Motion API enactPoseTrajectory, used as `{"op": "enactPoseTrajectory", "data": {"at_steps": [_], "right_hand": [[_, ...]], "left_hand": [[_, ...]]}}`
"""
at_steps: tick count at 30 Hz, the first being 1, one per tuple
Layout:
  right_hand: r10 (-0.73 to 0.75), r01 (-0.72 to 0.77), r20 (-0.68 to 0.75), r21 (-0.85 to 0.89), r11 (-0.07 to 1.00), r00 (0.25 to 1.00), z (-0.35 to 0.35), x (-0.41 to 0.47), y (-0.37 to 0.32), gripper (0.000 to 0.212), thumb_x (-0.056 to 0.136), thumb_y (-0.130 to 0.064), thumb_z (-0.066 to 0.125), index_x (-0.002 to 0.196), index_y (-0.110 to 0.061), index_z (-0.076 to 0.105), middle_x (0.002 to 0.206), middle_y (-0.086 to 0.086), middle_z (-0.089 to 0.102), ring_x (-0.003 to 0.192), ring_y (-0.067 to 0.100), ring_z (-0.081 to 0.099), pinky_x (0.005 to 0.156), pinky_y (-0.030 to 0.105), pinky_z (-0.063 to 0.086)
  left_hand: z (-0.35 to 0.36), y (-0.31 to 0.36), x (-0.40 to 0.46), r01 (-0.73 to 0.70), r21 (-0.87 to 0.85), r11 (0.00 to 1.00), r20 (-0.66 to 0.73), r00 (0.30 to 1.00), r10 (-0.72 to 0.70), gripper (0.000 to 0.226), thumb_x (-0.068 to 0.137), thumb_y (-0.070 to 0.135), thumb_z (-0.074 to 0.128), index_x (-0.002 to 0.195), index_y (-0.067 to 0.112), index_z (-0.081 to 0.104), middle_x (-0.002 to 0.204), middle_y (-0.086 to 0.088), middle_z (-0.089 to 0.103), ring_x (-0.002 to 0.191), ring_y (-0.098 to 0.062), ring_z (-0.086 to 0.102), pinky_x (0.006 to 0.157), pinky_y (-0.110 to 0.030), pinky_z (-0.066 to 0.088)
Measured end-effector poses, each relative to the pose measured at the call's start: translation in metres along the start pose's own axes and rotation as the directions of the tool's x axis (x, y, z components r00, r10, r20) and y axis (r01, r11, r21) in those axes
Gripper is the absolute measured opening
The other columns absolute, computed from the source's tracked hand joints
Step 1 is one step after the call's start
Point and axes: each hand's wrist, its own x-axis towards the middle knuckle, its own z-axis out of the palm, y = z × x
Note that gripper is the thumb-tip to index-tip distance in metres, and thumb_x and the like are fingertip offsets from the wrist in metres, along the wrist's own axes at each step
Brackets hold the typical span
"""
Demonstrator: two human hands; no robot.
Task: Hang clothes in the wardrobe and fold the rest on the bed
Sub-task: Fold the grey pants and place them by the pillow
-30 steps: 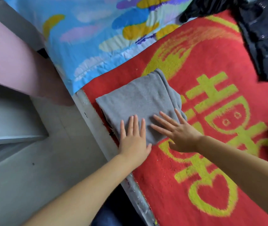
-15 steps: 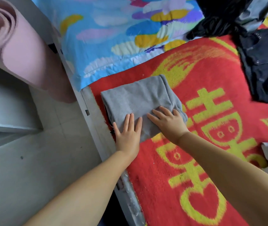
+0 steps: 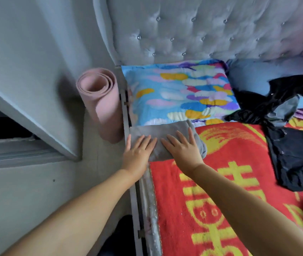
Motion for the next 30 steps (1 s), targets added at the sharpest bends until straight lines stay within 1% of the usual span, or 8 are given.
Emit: {"op": "enactPoseTrajectory", "data": {"at_steps": [5,10,12,15,18,21,27,30], "right_hand": [[-0.16,0.157,0.049,0.066,0.985,0.986,-0.038,0.046,-0.072,0.052,0.095,-0.011,0.037,0.147,-0.016,0.033,0.146,0.008,0.041,0.14,0.034,0.028,0.117,0.048,0.009],[-0.316,0.319,-0.056,0.07,0.945,0.947,-0.092,0.085,-0.165,0.053,0.086,-0.006,0.055,0.139,-0.01,0.047,0.134,0.015,0.053,0.128,0.04,0.045,0.112,0.052,0.025],[-0.348,0.35,-0.039,0.042,0.936,0.937,-0.111,0.097,-0.205,0.051,0.09,-0.01,0.051,0.14,-0.013,0.045,0.137,0.012,0.051,0.127,0.036,0.044,0.112,0.048,0.025],[-0.405,0.407,-0.068,0.016,0.913,0.912,-0.136,0.11,-0.267,0.052,0.065,-0.008,0.081,0.115,-0.011,0.069,0.109,0.012,0.069,0.099,0.038,0.065,0.088,0.048,0.051],[-0.435,0.438,-0.084,0.022,0.899,0.896,-0.147,0.131,-0.338,0.054,0.066,-0.008,0.08,0.119,-0.012,0.067,0.113,0.013,0.068,0.103,0.04,0.063,0.091,0.049,0.05],[-0.49,0.492,-0.043,0.058,0.869,0.871,-0.154,0.158,-0.415,0.056,0.085,-0.02,0.064,0.139,-0.017,0.047,0.137,0.01,0.052,0.126,0.037,0.046,0.108,0.046,0.032],[-0.526,0.527,-0.025,0.07,0.847,0.85,-0.17,0.196,-0.538,0.063,0.084,-0.029,0.066,0.142,-0.024,0.043,0.14,0.002,0.049,0.128,0.03,0.044,0.112,0.04,0.029],[-0.543,0.542,-0.006,0.085,0.836,0.84,-0.17,0.22,-0.57,0.058,0.089,-0.031,0.056,0.144,-0.022,0.039,0.14,0.003,0.047,0.13,0.029,0.041,0.112,0.04,0.025]], "left_hand": [[-0.058,-0.075,-0.051,0.097,0.105,0.99,-0.051,0.994,-0.092,0.063,0.098,0.016,0.038,0.153,0.024,0.01,0.159,0.003,0.016,0.147,-0.015,0.01,0.114,-0.042,-0.017],[-0.105,-0.155,-0.118,0.187,0.222,0.957,-0.08,0.982,-0.174,0.061,0.099,0.01,0.028,0.153,0.019,0.004,0.161,0.0,0.009,0.148,-0.017,0.005,0.117,-0.038,-0.011],[-0.121,-0.186,-0.147,0.217,0.26,0.941,-0.155,0.971,-0.181,0.06,0.097,0.014,0.038,0.153,0.018,0.016,0.159,-0.001,0.02,0.146,-0.016,0.016,0.119,-0.037,0.0],[-0.141,-0.231,-0.19,0.195,0.339,0.921,-0.312,0.946,-0.085,0.058,0.069,0.031,0.08,0.124,0.022,0.064,0.126,0.004,0.064,0.118,-0.009,0.058,0.104,-0.032,0.044],[-0.151,-0.288,-0.238,0.206,0.316,0.926,-0.329,0.939,-0.096,0.054,0.062,0.031,0.084,0.114,0.023,0.071,0.113,0.007,0.07,0.107,-0.008,0.065,0.092,-0.029,0.052],[-0.163,-0.351,-0.288,0.254,0.334,0.908,-0.329,0.934,-0.14,0.053,0.062,0.027,0.084,0.113,0.022,0.071,0.113,0.006,0.07,0.105,-0.009,0.066,0.091,-0.028,0.053],[-0.188,-0.45,-0.359,0.319,0.281,0.905,-0.312,0.922,-0.228,0.047,0.077,0.013,0.037,0.102,0.016,0.076,0.102,0.002,0.074,0.093,-0.012,0.07,0.082,-0.031,0.057],[-0.195,-0.485,-0.37,0.32,0.283,0.904,-0.283,0.929,-0.241,0.043,0.075,0.013,0.041,0.1,0.014,0.076,0.1,0.001,0.074,0.092,-0.013,0.071,0.081,-0.032,0.057]]}}
